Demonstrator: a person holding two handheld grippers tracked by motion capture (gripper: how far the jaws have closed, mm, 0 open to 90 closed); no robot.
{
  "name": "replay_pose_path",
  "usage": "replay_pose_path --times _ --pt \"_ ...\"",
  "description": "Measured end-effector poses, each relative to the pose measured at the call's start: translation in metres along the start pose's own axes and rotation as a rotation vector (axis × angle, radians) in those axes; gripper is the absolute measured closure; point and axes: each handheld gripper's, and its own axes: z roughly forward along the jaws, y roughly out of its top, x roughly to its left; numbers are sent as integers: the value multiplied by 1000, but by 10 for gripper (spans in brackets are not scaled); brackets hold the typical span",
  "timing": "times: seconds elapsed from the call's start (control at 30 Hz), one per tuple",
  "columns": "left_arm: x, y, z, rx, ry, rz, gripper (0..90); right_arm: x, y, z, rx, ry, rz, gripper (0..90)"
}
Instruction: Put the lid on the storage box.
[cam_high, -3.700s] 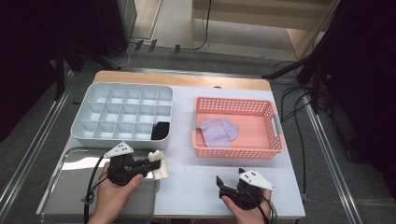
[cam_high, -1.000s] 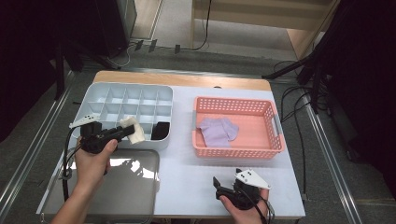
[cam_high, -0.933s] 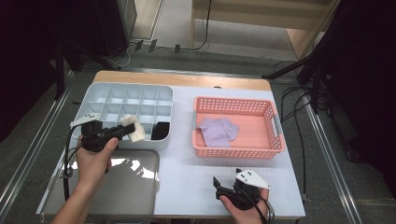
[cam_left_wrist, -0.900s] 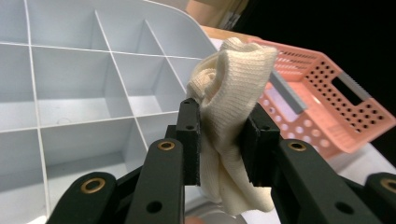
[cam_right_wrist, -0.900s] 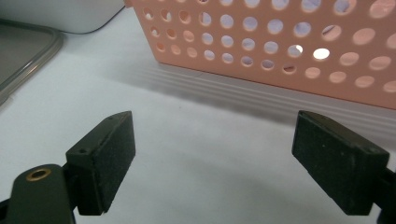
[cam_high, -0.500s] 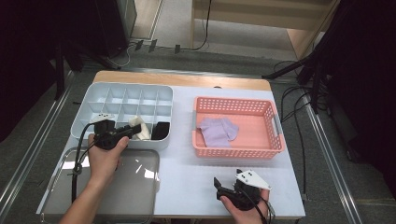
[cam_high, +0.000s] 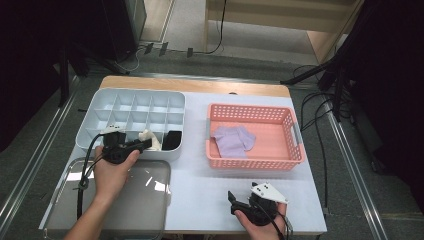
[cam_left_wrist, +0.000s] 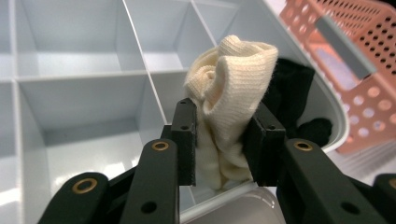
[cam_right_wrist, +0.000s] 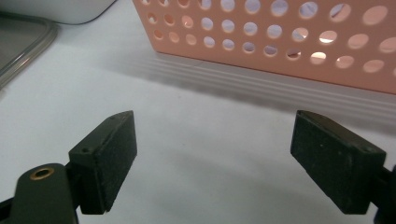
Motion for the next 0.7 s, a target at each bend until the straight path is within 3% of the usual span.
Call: replay_pose_path --times 0.2,0.33,0.4,0.53,0.7 --pt "-1 0 0 -6 -31 7 585 1 -1 1 0 1 -1 150" --pt "-7 1 -4 -17 4 22 500 0 -1 1 2 2 -6 155" --pt "-7 2 -4 -21 20 19 542 0 -1 2 6 1 -7 157" --pt "-4 2 -3 -8 12 11 734 0 -1 2 3 5 -9 158" --pt "-3 2 0 17 18 1 735 0 -1 1 6 6 -12 162"
